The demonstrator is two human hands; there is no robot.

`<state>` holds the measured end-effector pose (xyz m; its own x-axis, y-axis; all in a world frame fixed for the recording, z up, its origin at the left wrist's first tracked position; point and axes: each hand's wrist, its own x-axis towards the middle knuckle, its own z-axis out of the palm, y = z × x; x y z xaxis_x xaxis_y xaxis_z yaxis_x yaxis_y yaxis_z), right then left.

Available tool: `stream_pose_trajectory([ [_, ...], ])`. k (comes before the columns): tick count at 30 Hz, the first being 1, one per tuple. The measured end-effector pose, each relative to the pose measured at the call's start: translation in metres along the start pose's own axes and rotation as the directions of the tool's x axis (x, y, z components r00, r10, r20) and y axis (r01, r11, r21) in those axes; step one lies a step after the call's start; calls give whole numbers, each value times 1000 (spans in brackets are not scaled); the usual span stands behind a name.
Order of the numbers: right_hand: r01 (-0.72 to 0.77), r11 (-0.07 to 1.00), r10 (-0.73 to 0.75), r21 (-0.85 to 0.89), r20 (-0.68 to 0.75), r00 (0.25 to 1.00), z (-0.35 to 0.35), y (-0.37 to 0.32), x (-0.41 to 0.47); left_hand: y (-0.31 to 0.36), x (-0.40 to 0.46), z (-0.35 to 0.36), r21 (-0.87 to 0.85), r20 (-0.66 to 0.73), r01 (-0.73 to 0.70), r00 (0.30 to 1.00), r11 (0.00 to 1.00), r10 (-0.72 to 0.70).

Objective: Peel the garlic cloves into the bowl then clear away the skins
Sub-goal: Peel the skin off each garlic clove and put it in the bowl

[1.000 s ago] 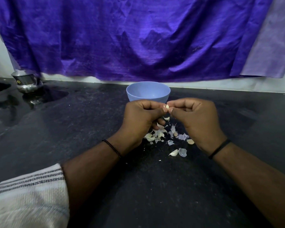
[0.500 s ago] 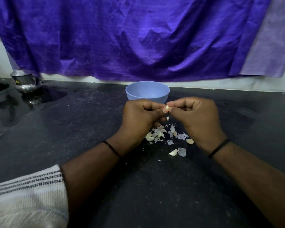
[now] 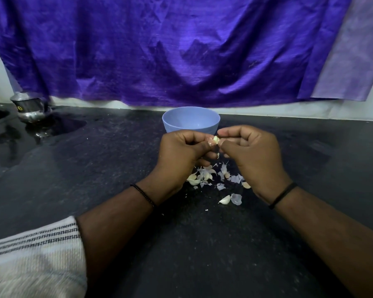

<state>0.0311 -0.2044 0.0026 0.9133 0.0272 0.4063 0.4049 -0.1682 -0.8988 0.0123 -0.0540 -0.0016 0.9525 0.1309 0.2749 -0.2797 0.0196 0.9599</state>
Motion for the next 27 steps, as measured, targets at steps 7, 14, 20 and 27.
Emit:
stream_pose_trajectory([
  [7,-5,1000,5,-23,31,1000,0,0,-2,-2,1,-1,2,9,-18,1000,1000,18],
  [14,11,999,-10,-53,25,1000,0,1,0,-3,1,-1,-21,11,-3,1000,1000,3],
  [20,48,988,-45,-144,23,999,0,0,-1,-4,1,-1,3,33,-9,999,1000,9],
  [27,68,968,-66,-244,13,998,-1,2,-1,-4,0,0,81,66,-49,997,996,44],
])
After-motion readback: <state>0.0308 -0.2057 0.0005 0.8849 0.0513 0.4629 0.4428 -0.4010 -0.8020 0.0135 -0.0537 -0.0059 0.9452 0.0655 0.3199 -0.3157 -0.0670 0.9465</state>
